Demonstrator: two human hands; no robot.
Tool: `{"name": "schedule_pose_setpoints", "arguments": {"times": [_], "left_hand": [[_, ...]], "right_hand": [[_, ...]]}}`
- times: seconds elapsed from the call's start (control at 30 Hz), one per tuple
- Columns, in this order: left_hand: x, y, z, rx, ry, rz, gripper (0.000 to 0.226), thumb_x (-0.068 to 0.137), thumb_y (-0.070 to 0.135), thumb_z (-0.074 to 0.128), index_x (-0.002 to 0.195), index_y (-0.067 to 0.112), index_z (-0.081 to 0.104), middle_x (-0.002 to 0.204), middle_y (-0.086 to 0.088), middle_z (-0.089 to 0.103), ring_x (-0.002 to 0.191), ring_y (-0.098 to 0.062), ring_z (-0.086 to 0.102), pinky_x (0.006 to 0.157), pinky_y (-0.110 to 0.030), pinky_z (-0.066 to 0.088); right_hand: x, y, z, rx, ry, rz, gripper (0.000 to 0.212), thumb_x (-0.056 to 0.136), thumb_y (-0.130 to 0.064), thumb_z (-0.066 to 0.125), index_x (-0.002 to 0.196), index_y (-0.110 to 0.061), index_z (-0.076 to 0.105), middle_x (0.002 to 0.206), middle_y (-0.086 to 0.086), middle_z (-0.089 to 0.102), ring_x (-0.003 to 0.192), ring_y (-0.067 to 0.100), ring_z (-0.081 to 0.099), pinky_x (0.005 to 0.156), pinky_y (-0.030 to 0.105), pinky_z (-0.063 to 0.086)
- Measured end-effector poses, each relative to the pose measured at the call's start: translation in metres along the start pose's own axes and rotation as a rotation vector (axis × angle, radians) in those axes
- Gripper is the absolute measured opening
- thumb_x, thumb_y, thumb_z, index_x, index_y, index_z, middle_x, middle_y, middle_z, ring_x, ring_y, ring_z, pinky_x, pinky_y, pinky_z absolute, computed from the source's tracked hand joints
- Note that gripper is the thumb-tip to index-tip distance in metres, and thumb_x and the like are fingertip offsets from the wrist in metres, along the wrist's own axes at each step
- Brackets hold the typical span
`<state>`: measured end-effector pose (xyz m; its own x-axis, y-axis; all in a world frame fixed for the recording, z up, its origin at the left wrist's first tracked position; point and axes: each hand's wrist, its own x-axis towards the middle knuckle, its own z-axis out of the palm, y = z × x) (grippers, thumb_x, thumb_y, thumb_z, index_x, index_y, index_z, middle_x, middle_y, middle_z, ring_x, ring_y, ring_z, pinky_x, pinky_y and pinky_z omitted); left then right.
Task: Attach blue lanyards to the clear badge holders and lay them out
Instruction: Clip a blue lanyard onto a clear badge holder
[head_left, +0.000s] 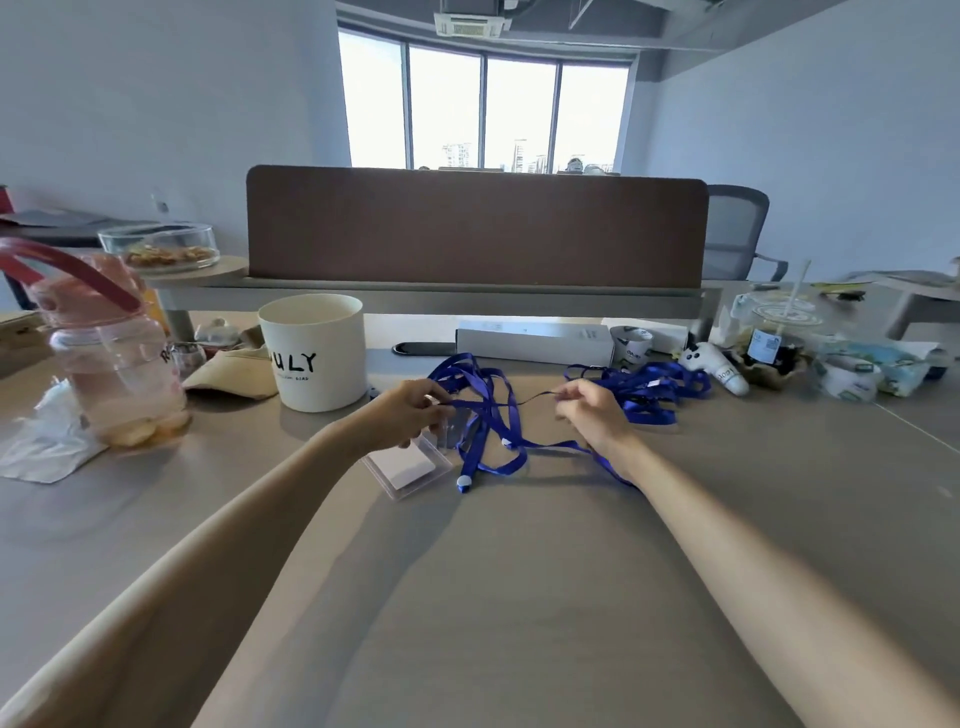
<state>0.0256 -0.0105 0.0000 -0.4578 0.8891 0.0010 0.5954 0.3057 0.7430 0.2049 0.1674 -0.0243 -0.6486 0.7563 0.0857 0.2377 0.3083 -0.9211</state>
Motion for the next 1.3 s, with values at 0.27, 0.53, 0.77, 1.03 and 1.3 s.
{"name": "schedule_pose_setpoints", "arguments": {"times": [0.27,0.53,0.77,1.03,1.3], "left_hand": [[-0.002,-0.002,-0.002,0.083,0.087,0.136,0.008,0.094,0.017,0.054,0.091,0.012,0.058,0.075,0.003,0.057,0.066,-0.01,0.05,0.058,-0.012,0.038],[-0.008,-0.02,-0.008,0.167,0.102,0.156,0.013,0.094,0.024,0.055,0.092,0.014,0.064,0.074,0.004,0.061,0.062,-0.011,0.049,0.058,-0.018,0.039],[-0.01,-0.032,0.001,-0.026,0.21,0.143,0.011,0.09,0.019,0.062,0.085,0.009,0.06,0.07,-0.001,0.065,0.056,-0.011,0.049,0.055,-0.018,0.043],[-0.012,-0.034,0.015,0.034,0.195,0.172,0.013,0.086,0.025,0.068,0.092,0.013,0.065,0.08,0.002,0.059,0.072,-0.012,0.052,0.066,-0.023,0.042],[-0.026,-0.053,0.021,0.611,0.238,-0.344,0.103,0.074,0.081,0.042,0.145,0.011,0.019,0.147,-0.017,0.03,0.134,-0.036,0.028,0.107,-0.046,0.029]], "right_hand": [[-0.016,-0.024,0.048,-0.219,-0.393,-0.321,0.03,0.095,-0.034,0.06,0.122,-0.023,0.06,0.1,-0.009,0.068,0.086,0.005,0.062,0.074,0.015,0.045],[-0.015,-0.022,0.059,-0.215,-0.26,-0.34,0.021,0.101,-0.026,0.051,0.094,-0.011,0.063,0.073,0.0,0.062,0.062,0.009,0.052,0.061,0.022,0.039],[-0.012,-0.019,0.05,-0.245,-0.281,-0.324,0.034,0.091,-0.034,0.065,0.124,-0.023,0.061,0.096,-0.009,0.064,0.08,0.003,0.059,0.068,0.012,0.042],[-0.012,-0.014,0.073,-0.21,-0.213,-0.392,0.014,0.094,-0.019,0.062,0.092,-0.013,0.075,0.074,-0.006,0.069,0.063,0.002,0.058,0.062,0.018,0.045],[-0.012,-0.008,0.07,-0.1,-0.097,-0.235,0.021,0.081,-0.033,0.077,0.081,-0.012,0.075,0.073,-0.001,0.074,0.067,0.004,0.065,0.061,0.01,0.047]]}}
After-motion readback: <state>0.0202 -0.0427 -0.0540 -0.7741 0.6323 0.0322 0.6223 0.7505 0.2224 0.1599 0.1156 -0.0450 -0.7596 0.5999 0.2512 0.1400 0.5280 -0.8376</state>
